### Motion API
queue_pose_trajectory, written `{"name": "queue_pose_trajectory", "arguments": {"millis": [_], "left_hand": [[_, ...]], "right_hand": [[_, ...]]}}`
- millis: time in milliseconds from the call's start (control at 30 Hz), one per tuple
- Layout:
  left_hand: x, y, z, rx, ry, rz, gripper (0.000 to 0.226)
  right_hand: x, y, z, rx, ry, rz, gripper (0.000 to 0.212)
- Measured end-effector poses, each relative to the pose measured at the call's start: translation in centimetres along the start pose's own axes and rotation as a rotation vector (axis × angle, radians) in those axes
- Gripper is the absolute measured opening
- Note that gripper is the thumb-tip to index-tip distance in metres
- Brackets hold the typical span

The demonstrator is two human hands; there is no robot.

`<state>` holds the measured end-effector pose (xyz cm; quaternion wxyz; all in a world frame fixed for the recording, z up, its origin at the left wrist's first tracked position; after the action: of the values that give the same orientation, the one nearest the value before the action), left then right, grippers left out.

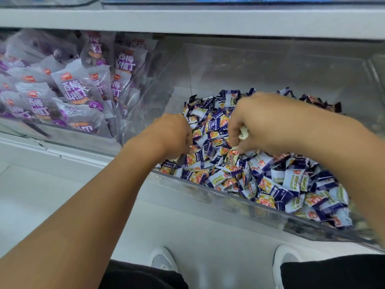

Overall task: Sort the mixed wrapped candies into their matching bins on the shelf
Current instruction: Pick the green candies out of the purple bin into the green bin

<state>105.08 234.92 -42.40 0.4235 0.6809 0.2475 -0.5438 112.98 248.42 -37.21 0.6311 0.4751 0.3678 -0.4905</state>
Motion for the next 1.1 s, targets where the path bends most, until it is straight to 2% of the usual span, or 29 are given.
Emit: {"name": "queue_pose_trajectory", "arguments": {"millis": [67,167,267,367,467,567,700,867,967,1100], "left_hand": [[0.1,0.0,0.0,-0.006,0.018,0.028,0.008],[-0.7,0.6,0.3,-0.012,0.058,0.001,0.006],[-2.7,2.1,0.8,0.0,0.09,-0.095,0.011],[-4.0,3.6,0.9,0.035,0.179,-0.137,0.012],[-4.2,4.2,0.7,0.062,0.21,-0.154,0.012],[-4.0,4.3,0.7,0.075,0.183,-0.163,0.013],[-4.0,4.2,0.7,0.09,0.187,-0.188,0.013],[-4.2,4.2,0.9,0.1,0.208,-0.217,0.012],[-4.6,4.4,0.5,0.106,0.252,-0.254,0.013],[-5.2,4.7,-0.7,0.111,0.552,-0.299,0.015]], "right_hand": [[-0.9,0.3,-0.2,-0.035,-0.084,-0.045,0.014],[-0.4,0.5,-0.1,-0.055,-0.109,0.026,0.017],[0.9,0.2,0.5,-0.058,0.022,0.096,0.033],[1.5,-0.1,0.8,-0.03,0.15,0.114,0.04],[2.0,-0.6,1.2,-0.019,0.273,0.064,0.035],[2.2,-0.9,1.9,-0.011,0.315,0.043,0.02],[0.8,-0.7,1.8,-0.026,0.304,-0.047,0.012],[-1.6,1.2,1.0,-0.035,0.18,-0.154,0.003],[-2.6,2.9,0.4,-0.075,0.103,-0.273,0.006],[-3.9,6.1,-0.2,-0.101,-0.039,-0.437,0.012]]}}
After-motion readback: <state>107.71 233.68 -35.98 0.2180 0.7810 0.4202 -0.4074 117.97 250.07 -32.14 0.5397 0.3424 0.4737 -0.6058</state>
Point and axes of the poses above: each hand's wrist, its own y-axis away from the middle knuckle, its own x-axis out of the palm, z = x × y, the point moved 6 cm from there along -y, towards the middle knuckle, and after that the axes turned 8 degrees about -y, right-handed, at the moved point
